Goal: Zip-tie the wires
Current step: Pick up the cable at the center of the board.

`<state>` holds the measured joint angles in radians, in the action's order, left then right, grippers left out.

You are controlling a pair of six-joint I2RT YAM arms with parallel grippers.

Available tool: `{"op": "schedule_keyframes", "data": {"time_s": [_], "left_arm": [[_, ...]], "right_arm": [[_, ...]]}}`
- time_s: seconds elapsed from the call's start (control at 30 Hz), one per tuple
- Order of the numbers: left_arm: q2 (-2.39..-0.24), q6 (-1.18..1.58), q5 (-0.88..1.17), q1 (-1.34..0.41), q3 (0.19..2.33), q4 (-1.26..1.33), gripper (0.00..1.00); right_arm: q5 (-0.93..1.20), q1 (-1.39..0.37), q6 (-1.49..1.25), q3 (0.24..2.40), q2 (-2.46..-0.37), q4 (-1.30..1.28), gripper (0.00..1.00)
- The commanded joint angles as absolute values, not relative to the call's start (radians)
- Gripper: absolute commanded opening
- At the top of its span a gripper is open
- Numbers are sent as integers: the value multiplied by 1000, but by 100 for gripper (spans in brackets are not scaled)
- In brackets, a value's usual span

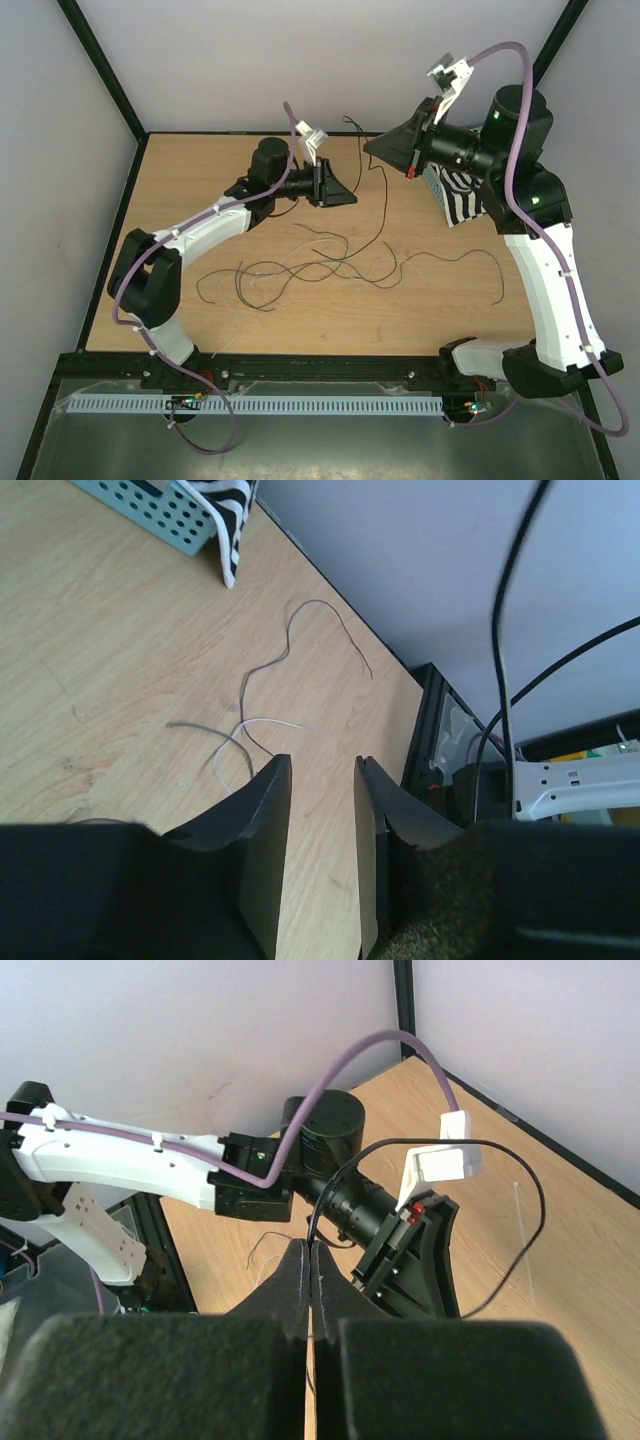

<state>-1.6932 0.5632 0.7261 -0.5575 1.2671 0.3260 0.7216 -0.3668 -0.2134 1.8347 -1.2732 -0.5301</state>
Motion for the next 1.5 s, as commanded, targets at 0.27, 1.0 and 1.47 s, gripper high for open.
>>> {"op": "schedule_keyframes", "data": {"time_s": [0.27,1.0,1.47], "left_arm": [[-1700,570,736,-565,1307,406,41],[-1550,605,747,-493,1279,408,65],[-1599,585,741,-599,1264,408,68]], "right_arm": [[698,-369,-182,1818,-1232,-532,4],[699,-369,-160,1809,-1236,-552,6],[700,-369,-169,1809,-1229,-552,6]]}}
